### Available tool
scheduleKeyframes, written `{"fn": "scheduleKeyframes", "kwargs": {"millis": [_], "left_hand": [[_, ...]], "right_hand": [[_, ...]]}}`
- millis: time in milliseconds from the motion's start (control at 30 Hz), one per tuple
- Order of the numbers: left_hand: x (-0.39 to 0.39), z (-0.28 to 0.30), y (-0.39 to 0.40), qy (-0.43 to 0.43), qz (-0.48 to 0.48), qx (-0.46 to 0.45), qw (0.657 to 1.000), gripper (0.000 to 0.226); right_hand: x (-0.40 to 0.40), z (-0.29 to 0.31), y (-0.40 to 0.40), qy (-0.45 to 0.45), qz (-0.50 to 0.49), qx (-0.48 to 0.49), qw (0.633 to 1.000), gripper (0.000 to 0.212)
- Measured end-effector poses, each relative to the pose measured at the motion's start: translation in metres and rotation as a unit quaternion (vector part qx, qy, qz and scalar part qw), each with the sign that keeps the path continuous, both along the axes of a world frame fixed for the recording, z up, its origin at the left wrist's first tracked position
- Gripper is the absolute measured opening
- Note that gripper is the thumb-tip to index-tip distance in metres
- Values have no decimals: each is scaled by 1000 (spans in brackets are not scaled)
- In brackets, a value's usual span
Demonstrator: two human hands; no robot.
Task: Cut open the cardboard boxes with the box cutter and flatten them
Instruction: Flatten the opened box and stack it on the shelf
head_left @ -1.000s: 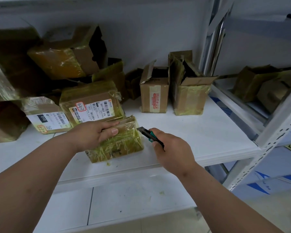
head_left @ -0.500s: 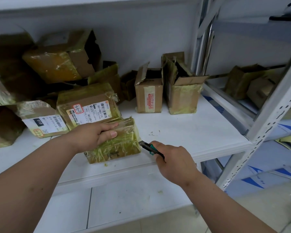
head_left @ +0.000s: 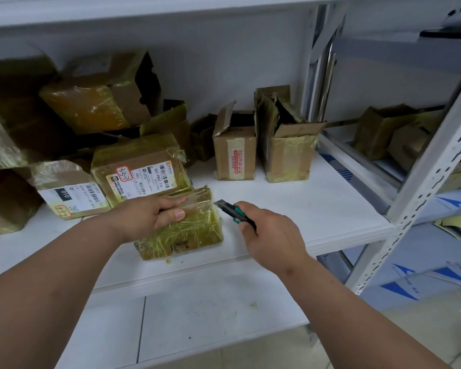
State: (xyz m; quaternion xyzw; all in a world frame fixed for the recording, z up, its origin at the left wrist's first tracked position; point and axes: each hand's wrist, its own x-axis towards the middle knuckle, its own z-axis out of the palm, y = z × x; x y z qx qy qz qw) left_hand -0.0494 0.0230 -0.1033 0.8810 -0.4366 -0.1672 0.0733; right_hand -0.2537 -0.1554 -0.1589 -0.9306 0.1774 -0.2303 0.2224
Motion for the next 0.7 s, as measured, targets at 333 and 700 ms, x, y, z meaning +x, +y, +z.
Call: {"fn": "scheduleKeyframes", "kwargs": {"millis": [333,700], "left_hand": [[-4,1,0,-4,-5,1,1000,79],[-8,7,-5,12,-15,4,1000,116]], "right_hand": [[3,-6,-2,-10,31,-24,999,38],[-19,-44,-1,20,15,-65,998,39]]}}
